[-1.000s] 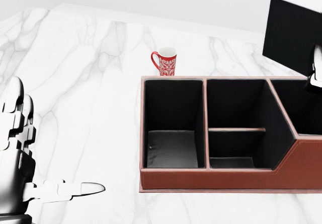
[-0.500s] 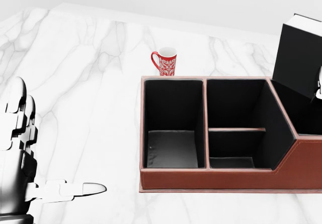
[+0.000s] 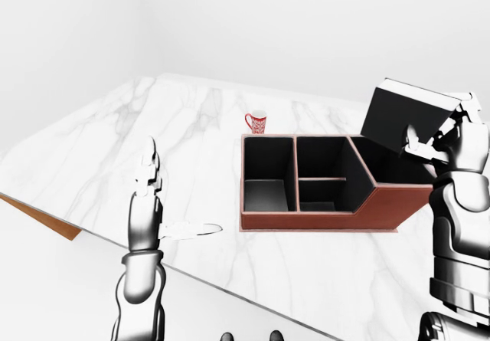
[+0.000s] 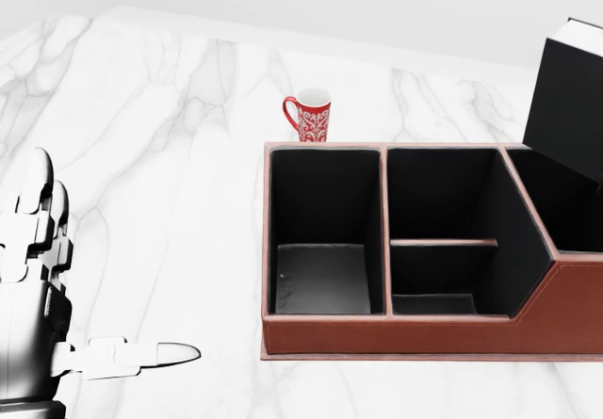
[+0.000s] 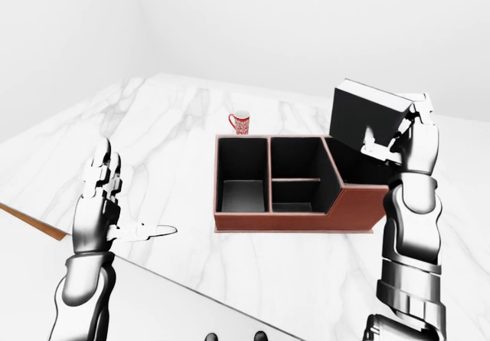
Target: Pick up the book and place it in the right compartment of the caddy.
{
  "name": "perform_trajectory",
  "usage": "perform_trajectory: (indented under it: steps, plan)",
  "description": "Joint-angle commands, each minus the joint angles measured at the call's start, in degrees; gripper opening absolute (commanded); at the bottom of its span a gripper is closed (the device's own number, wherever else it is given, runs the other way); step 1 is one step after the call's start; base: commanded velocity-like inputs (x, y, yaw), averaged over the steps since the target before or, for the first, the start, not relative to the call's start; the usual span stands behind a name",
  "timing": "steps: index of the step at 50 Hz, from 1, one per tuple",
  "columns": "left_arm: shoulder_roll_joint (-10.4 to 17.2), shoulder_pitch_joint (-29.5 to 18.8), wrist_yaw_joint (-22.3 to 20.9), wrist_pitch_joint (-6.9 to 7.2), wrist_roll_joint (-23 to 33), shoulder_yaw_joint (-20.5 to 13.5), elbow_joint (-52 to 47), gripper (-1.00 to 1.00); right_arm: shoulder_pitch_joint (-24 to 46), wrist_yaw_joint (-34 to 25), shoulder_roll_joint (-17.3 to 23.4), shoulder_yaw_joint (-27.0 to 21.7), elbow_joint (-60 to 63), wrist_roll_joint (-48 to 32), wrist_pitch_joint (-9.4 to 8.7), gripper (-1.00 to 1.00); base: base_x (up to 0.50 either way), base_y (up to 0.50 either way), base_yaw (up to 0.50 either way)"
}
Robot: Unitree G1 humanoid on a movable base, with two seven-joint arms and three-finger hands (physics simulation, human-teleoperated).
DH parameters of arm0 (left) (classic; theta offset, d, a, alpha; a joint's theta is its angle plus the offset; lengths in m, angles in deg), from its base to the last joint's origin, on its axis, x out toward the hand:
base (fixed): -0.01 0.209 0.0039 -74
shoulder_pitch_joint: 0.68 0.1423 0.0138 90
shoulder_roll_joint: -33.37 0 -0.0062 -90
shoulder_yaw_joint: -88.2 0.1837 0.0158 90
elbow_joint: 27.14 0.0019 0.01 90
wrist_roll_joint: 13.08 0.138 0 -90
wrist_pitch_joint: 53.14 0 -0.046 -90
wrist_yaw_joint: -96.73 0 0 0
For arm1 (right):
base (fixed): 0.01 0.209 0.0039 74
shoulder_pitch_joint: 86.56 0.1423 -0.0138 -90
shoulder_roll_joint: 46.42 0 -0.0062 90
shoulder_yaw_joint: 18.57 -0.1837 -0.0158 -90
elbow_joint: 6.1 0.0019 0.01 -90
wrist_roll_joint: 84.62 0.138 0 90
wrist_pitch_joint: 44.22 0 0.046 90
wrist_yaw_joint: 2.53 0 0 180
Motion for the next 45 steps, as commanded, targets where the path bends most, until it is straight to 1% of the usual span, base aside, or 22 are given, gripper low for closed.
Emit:
perform_trajectory:
  steps: [1, 6, 9, 11, 18, 22, 26, 27, 29, 33, 37, 40, 41, 42, 45]
  plan:
    - [-0.1, 0.1, 0.0, 0.36, 0.4, 0.1, -0.4, 1.00, -1.6, 0.2, -0.1, -1.7, 5.0, 0.8, 0.00, -1.00, 0.00, 0.00, 0.00]
    - [0.1, 0.0, 0.1, -0.44, 0.3, -0.1, 0.6, 1.00, -3.1, -0.7, -0.3, -3.1, 8.1, 1.4, 0.00, -1.00, 0.00, 0.00, 0.00]
    - [0.0, 0.2, 0.0, 0.07, 0.5, 0.0, -0.2, 1.00, -4.4, -1.4, -0.9, -3.6, 9.5, 1.1, 0.00, -1.00, 0.00, 0.00, 0.00]
    - [0.0, 0.1, 0.1, -0.35, 0.3, -0.1, 0.4, 1.00, -5.4, -1.9, -1.3, -4.1, 10.7, 1.2, 0.00, -1.00, 0.00, 0.00, 0.00]
    - [0.0, 0.1, 0.1, -0.24, 0.5, 0.0, 0.4, 1.00, -6.5, -2.8, -1.8, -5.3, 12.1, 1.0, 0.00, -1.00, 0.00, 0.00, 0.00]
    - [0.1, 0.1, 0.2, -0.94, 0.4, -0.2, 1.1, 1.00, -7.0, -3.0, -1.9, -5.7, 12.6, 0.9, 0.00, -1.00, 0.00, 0.00, 0.00]
    - [0.1, 0.1, 0.1, -0.55, 0.5, -0.2, 0.8, 1.00, -7.4, -3.2, -2.2, -5.9, 13.0, 0.8, 0.00, -1.00, 0.00, 0.00, 0.00]
    - [0.1, 0.0, 0.1, -0.85, 0.4, -0.2, 1.1, 1.00, -7.6, -3.2, -2.3, -5.9, 13.0, 0.7, 0.00, -1.00, 0.00, 0.00, 0.00]
    - [0.1, 0.1, 0.1, -0.92, 0.5, -0.2, 1.1, 1.00, -7.9, -3.3, -2.5, -6.0, 13.0, 0.7, 0.00, -1.00, 0.00, 0.00, 0.00]
    - [0.0, 0.2, 0.2, -0.69, 0.9, 0.0, 0.8, 1.00, -8.4, -3.6, -2.7, -6.4, 12.9, 0.6, 0.00, -1.00, 0.00, 0.00, 0.00]
    - [0.0, 0.2, 0.2, -1.02, 0.9, 0.1, 1.2, 1.00, -8.6, -3.6, -2.8, -6.6, 12.6, 0.7, 0.00, -1.00, 0.00, 0.00, 0.00]
    - [0.0, 0.3, 0.2, -0.81, 1.0, 0.1, 0.9, 1.00, -8.6, -3.6, -2.8, -6.6, 12.8, 0.7, 0.00, -1.00, 0.00, 0.00, 0.00]
    - [0.1, 0.2, 0.3, -1.27, 0.9, 0.0, 1.5, 1.00, -8.4, -3.6, -2.7, -6.6, 12.6, 0.7, 0.00, -1.00, 0.00, 0.00, 0.00]
    - [0.1, 0.2, 0.3, -1.37, 0.9, 0.0, 1.6, 1.00, -8.3, -3.6, -2.6, -6.6, 12.7, 0.7, 0.00, -1.00, 0.00, 0.00, 0.00]
    - [0.0, 0.3, 0.2, -1.08, 1.0, 0.1, 1.2, 1.00, -8.2, -3.5, -2.6, -6.5, 12.9, 0.8, 0.00, -1.00, 0.00, 0.00, 0.00]
